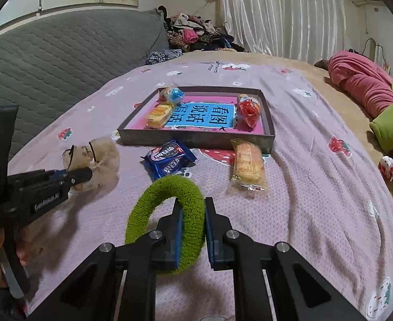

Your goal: Organize objects

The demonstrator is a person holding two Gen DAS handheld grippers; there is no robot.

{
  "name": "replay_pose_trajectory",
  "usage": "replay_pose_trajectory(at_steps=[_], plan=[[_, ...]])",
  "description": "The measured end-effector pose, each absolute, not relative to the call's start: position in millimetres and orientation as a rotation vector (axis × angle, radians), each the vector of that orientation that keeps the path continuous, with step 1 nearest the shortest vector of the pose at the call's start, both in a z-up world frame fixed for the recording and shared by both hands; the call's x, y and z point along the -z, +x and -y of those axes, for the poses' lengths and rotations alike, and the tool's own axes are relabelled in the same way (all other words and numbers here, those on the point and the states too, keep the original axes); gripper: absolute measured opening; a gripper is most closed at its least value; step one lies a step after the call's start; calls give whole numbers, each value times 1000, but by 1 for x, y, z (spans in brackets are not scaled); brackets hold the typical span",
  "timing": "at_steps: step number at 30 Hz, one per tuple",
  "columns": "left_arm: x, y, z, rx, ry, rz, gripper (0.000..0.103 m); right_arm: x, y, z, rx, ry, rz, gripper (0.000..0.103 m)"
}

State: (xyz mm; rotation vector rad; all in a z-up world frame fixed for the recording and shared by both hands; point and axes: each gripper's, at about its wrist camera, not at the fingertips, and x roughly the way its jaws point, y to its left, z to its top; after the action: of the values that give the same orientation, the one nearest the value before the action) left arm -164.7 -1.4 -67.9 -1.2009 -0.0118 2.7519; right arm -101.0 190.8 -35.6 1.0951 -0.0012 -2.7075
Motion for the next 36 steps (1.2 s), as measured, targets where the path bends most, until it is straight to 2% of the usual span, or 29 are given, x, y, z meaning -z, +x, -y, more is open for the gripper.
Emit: replay_pose_trajectory(at_steps=[15, 36], plan=[[19, -103, -2, -2793, -1071, 19, 8, -3, -69, -190, 2732, 983, 25, 15], [-57, -67, -19, -2884, -906, -54, 8, -67, -36, -213, 2798, 807, 53, 15]])
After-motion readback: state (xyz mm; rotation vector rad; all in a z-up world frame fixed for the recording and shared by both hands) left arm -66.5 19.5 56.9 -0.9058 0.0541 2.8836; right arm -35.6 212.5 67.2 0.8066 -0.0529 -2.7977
